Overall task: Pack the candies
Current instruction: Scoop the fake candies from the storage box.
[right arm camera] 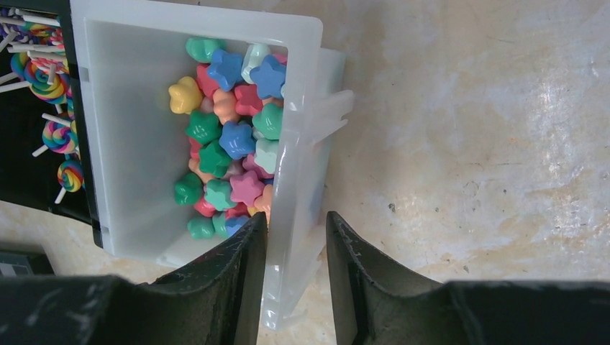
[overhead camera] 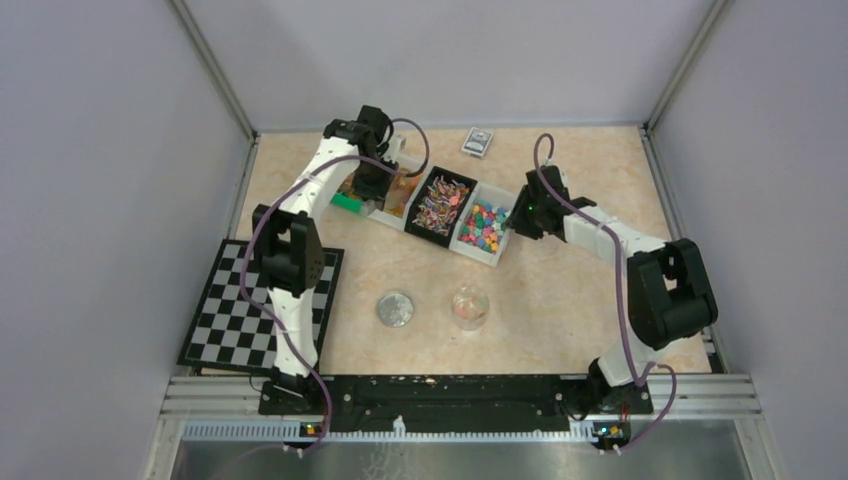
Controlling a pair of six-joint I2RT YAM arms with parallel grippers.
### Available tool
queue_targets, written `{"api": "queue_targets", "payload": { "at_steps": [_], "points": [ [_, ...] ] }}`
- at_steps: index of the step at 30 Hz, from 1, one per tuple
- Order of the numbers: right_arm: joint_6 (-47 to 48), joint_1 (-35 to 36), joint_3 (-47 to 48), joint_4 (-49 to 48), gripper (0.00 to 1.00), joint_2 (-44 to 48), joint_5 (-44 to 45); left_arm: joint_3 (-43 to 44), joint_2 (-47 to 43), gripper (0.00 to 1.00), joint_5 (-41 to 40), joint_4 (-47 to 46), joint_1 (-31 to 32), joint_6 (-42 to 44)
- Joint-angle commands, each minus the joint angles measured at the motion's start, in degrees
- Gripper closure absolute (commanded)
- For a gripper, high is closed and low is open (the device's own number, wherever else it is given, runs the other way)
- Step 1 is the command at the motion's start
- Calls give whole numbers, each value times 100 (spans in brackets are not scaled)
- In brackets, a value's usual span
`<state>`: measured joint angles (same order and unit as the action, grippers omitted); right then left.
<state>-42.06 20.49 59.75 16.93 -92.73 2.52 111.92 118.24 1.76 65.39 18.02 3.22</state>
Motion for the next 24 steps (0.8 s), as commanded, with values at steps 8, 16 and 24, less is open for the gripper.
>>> {"api": "queue_targets", "payload": {
  "at_steps": [8, 16, 24],
  "points": [
    [115, 38, 81, -241, 70, -162, -25, 470, 490, 100, 162, -288, -36, 136],
    [202, 77, 1, -371, 79, -230, -43, -663, 28, 100, 83, -1146, -36, -98],
    [295, 78, -86, -512, 85, -286, -64, -1521, -640, 100, 14, -1989, -36, -17]
  ]
}}
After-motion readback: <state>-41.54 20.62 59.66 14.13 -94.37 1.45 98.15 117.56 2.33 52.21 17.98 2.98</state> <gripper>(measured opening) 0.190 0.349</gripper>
